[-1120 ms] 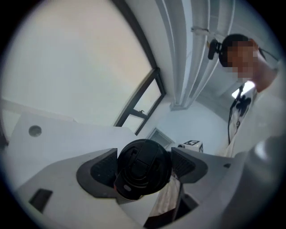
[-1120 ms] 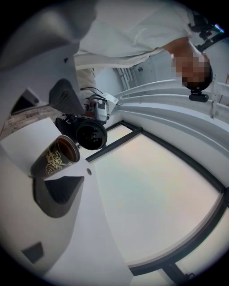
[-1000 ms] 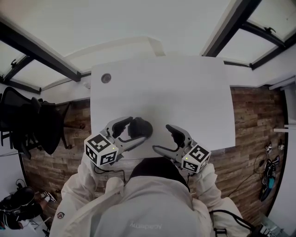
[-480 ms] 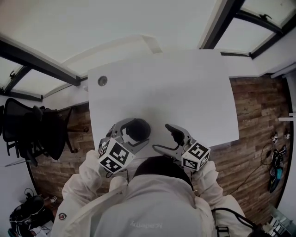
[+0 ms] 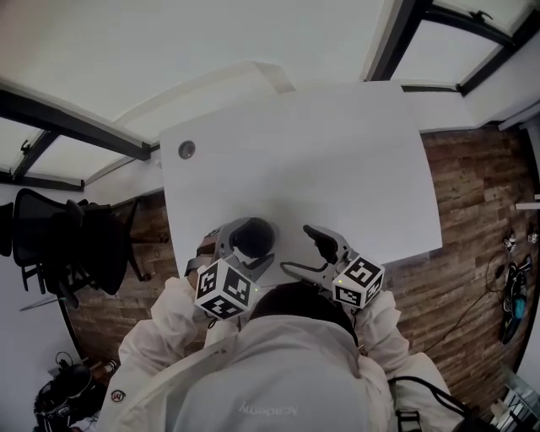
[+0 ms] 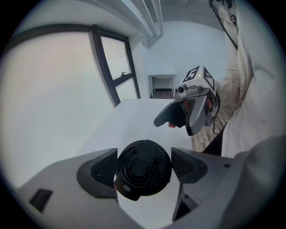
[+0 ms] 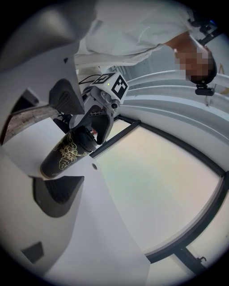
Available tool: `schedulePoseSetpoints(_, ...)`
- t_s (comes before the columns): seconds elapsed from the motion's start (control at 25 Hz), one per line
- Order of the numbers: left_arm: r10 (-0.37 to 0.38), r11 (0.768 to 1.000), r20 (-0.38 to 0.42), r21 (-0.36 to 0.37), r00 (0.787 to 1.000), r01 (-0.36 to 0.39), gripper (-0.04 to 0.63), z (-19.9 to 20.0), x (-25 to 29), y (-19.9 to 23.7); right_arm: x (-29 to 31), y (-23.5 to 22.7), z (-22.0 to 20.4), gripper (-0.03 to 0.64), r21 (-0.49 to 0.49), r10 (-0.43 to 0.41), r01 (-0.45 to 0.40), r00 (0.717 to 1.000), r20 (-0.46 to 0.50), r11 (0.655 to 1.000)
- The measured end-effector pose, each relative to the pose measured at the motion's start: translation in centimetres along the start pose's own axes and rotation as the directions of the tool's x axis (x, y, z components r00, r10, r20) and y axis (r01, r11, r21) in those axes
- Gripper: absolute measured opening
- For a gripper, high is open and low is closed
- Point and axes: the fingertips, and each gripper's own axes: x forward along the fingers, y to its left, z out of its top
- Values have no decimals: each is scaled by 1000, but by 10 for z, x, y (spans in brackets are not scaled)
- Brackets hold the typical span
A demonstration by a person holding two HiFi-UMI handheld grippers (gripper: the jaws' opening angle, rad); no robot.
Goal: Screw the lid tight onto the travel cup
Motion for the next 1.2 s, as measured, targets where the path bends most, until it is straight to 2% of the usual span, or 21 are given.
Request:
schedulePoseSetpoints(0.48, 8, 999, -57, 38, 998, -6, 383, 1, 7, -4, -12, -5, -3, 439, 18, -9, 9, 1000, 4, 1000)
schedulePoseSetpoints(1.2, 14, 1000, -55, 6, 998, -14, 383, -5, 1, -3, -4, 5, -3, 439, 11, 12, -12, 999, -30, 1000)
